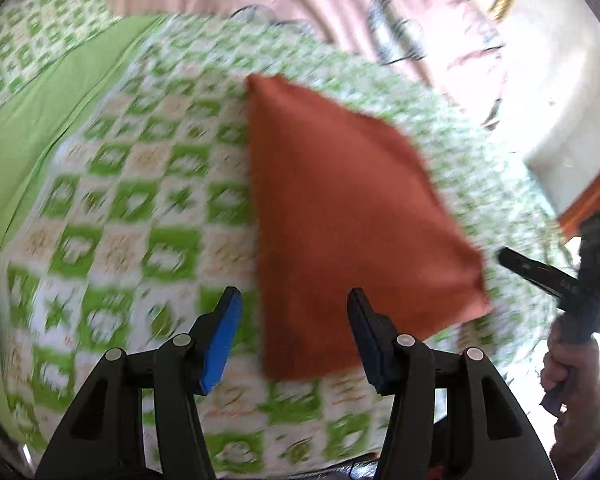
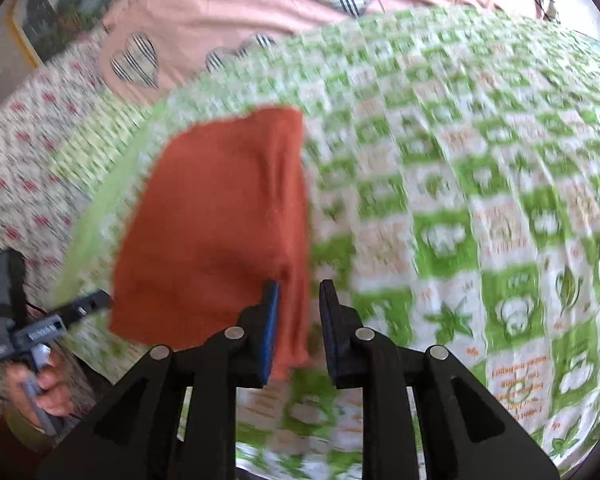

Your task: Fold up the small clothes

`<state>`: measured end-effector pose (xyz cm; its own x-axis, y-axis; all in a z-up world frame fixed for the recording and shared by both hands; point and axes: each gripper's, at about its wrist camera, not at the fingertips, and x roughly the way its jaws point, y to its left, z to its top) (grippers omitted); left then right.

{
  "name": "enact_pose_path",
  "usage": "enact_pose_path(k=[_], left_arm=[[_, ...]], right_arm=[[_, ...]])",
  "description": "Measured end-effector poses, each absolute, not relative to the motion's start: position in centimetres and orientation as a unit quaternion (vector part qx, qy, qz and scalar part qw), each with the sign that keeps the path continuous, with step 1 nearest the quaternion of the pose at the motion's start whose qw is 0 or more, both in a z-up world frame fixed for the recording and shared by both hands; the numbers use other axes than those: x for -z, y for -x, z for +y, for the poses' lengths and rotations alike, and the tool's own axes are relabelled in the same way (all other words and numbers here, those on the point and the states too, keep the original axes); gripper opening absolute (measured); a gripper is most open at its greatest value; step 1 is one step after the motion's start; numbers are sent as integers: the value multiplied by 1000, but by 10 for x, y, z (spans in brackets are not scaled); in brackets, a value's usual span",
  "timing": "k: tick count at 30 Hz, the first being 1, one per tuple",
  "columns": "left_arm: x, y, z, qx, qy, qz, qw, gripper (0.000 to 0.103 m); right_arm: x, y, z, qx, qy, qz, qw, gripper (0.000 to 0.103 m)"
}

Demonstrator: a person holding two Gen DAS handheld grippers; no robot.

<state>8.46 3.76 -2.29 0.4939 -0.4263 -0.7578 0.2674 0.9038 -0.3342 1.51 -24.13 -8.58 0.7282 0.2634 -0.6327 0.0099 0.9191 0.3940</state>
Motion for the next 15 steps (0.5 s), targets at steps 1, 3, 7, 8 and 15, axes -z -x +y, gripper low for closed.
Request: enact_pose_path(k=[1, 3, 7, 8, 15], left_arm=[[17, -88, 33, 215, 86, 451, 862, 54], [9, -97, 25, 237, 84, 433, 866, 54], [11, -123, 9, 273, 98, 431, 854, 51], [15, -130, 7, 277, 97, 438, 850, 46], [55, -168, 12, 258, 115, 483, 829, 18]], right_arm=[[80, -22, -235, -83, -189, 356, 912, 22], [75, -41, -221, -110, -184, 354, 910, 22], [86, -74, -201, -126, -175, 372, 903, 22], [92, -80, -199, -112, -171, 384, 901, 22], [121, -110, -217, -66, -175, 410, 893, 10]])
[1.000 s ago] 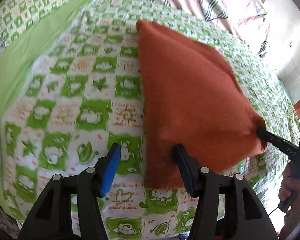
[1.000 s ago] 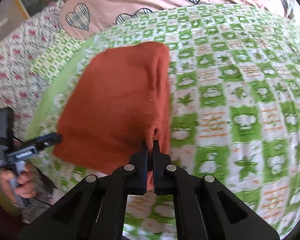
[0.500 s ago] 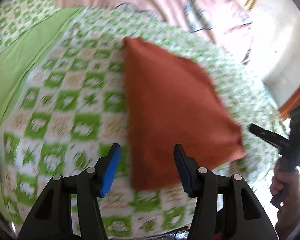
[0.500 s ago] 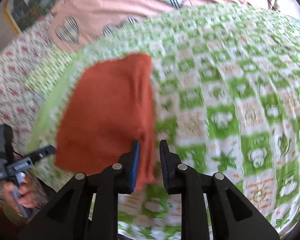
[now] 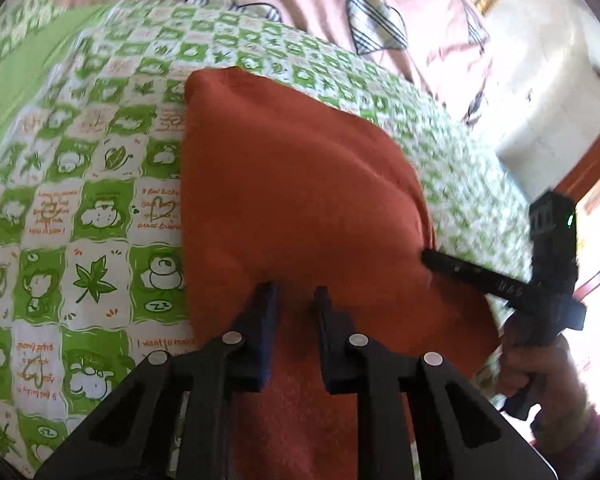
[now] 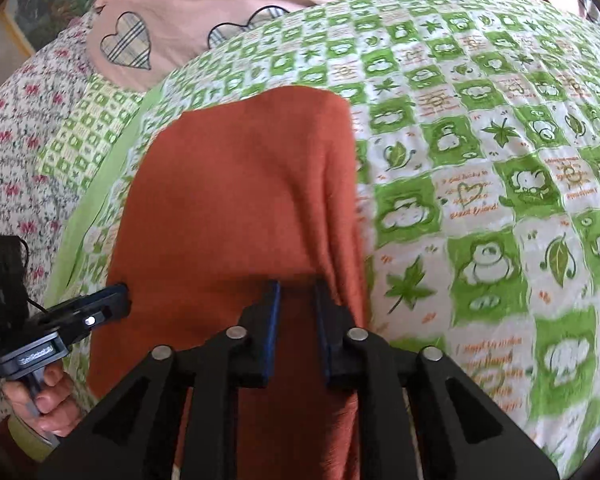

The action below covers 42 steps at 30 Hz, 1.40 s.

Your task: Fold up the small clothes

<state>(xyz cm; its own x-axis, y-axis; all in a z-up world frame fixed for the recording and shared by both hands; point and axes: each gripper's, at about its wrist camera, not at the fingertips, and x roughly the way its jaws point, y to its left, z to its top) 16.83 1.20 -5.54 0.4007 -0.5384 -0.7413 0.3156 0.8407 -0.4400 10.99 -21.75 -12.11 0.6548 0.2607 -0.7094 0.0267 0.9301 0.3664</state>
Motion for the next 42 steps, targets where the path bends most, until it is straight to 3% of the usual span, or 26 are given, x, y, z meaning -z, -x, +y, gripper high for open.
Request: enact_pose_path(k=[4, 8, 14, 17, 28, 38, 42], left_arm=[[43, -154, 17, 248, 113, 476, 836, 20], [27, -114, 19, 263, 89, 455, 846, 30], [36, -61, 15, 286, 55, 463, 837, 36], [60, -63, 14, 268, 49, 483, 832, 34], [58, -58, 6, 250, 28, 477, 842, 35], [54, -42, 11, 227, 21, 482, 846, 41], [46, -29, 21, 205, 15, 478, 854, 50]], right_arm=[[108, -96, -218, -77, -190, 393, 897, 14], [93, -57, -204, -111, -167, 374, 905, 14], [109, -17, -193, -104, -127, 400, 901, 14], [132, -18, -200, -83, -122, 421, 895, 14], [137, -13, -202, -80, -114, 414, 899, 10], [132, 2, -206, -66, -126, 419, 897, 10], [122, 25, -204, -34, -123, 418, 899, 17]])
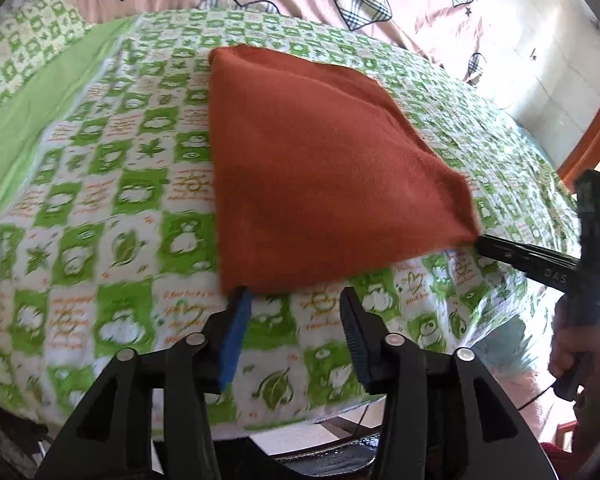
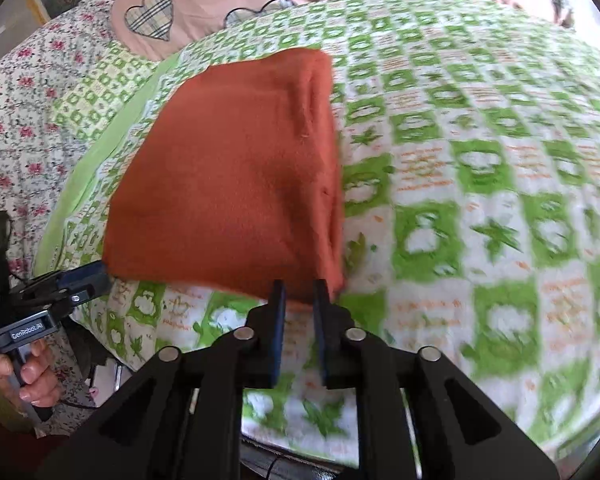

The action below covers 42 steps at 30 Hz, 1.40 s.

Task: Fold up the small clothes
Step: 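Release the sweater and lift both open tools above it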

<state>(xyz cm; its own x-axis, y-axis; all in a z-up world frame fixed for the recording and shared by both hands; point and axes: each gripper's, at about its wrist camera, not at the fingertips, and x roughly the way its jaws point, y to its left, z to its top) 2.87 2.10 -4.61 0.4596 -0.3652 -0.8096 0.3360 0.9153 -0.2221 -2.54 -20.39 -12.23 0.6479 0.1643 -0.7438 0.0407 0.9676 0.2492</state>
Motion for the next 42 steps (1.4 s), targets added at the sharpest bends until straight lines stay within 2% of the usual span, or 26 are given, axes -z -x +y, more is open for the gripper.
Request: enact_pose_path(k=[3, 5, 7, 8, 10, 14, 21, 28, 36, 42], left_arm=[[43, -17, 24, 189, 0, 472, 861, 57], [42, -11, 26, 184, -5, 473, 862, 64], [44, -3, 28, 179, -8, 477, 861, 66], [45, 2, 28, 176, -11, 479, 860, 69], [48, 13, 29, 167, -21, 481, 860, 75], [46, 29, 33, 159, -35, 477, 864, 79], [29, 29, 37, 108, -63, 434, 892, 82], [25, 6, 25, 108, -74, 429, 894, 83], [17, -12, 17, 96, -84, 429, 894, 89], [20, -24, 12, 79, -94, 439, 890, 90]], right_arm=[[116, 43, -202, -47, -139, 406, 902, 18], [112, 55, -196, -51, -137, 401, 905, 23], [111, 62, -190, -58, -132, 398, 906, 44], [111, 65, -186, -60, -129, 398, 906, 51], [113, 71, -179, -67, -118, 400, 906, 54], [121, 79, -164, -77, -104, 413, 901, 68], [121, 80, -153, -83, -89, 411, 903, 76], [103, 65, -148, -80, -61, 380, 920, 86], [96, 43, -154, -72, -63, 383, 919, 87], [99, 31, -157, -76, -67, 394, 914, 92]])
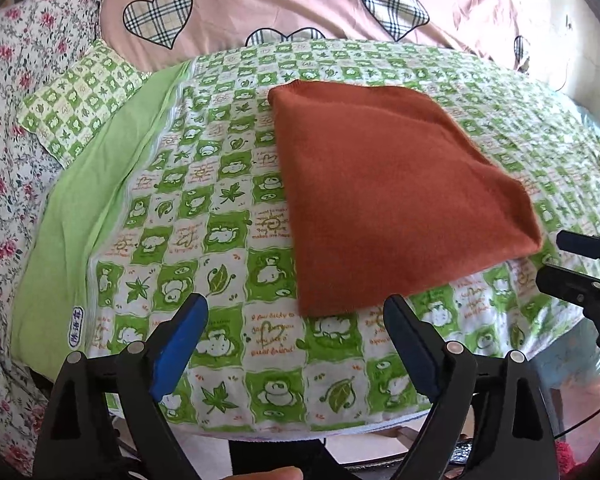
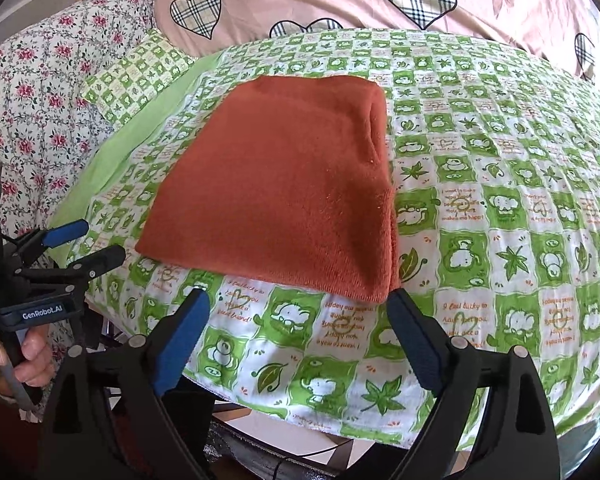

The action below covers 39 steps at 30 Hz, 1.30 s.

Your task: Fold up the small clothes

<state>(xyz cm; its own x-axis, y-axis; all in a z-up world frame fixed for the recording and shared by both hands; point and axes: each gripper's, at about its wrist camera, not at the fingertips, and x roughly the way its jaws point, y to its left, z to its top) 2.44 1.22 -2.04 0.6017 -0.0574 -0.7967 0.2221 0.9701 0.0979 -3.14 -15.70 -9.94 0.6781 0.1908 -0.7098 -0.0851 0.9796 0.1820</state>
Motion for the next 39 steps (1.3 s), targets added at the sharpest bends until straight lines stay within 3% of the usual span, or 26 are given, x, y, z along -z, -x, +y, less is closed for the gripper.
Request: enact_pose_path(k=[39], left_arm=[[18, -89, 6, 72, -73, 466, 879, 93]], right_arm=[[77, -41, -159, -94, -64, 406, 907, 97]])
